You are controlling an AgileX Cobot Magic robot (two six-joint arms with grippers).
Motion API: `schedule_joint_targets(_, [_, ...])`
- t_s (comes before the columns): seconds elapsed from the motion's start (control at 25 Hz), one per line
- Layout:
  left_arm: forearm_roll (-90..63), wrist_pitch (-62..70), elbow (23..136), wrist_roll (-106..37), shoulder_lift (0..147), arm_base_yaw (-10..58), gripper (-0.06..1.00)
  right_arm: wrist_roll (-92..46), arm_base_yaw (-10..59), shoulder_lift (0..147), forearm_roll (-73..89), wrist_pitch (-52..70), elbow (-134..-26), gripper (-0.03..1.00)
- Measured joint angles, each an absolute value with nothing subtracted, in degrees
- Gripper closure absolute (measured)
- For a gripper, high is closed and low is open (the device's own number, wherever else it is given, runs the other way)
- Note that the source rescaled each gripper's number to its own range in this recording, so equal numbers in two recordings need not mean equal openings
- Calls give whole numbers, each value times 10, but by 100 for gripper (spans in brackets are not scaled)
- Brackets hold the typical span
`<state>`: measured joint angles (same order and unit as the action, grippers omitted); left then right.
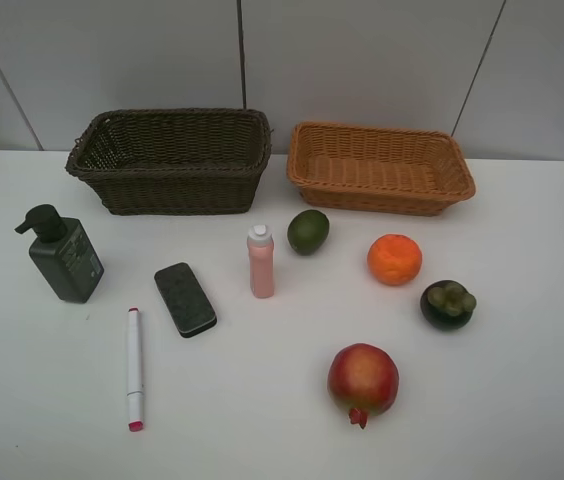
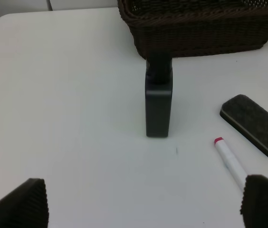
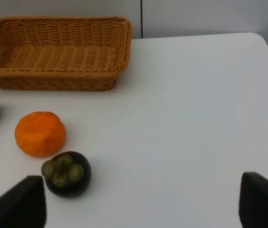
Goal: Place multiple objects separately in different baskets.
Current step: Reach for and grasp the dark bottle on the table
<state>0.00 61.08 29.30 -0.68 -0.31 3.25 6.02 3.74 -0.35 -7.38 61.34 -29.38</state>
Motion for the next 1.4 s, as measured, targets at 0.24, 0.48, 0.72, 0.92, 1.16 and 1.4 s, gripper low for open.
schedule_joint_targets(0.24, [0, 611, 293, -7, -3, 32, -6, 60, 37, -3, -74, 613, -294, 26])
schedule_joint_targets(0.48, [4, 611, 293, 10, 0, 32, -6, 60, 37, -3, -74, 613, -294, 26])
schedule_joint_targets(0.72, [37, 610, 322, 27, 125, 32, -6, 60, 37, -3, -74, 613, -294, 26])
schedule_joint_targets(0.92, [38, 603, 376, 29, 315, 32, -6, 60, 37, -3, -74, 613, -294, 26])
schedule_joint_targets(1.16, [30, 581, 454, 30, 561, 32, -6, 60, 37, -3, -74, 613, -294, 26])
schedule_joint_targets(1.4, [0, 565, 544, 23, 775, 32, -6, 60, 37, -3, -74, 613, -294, 26])
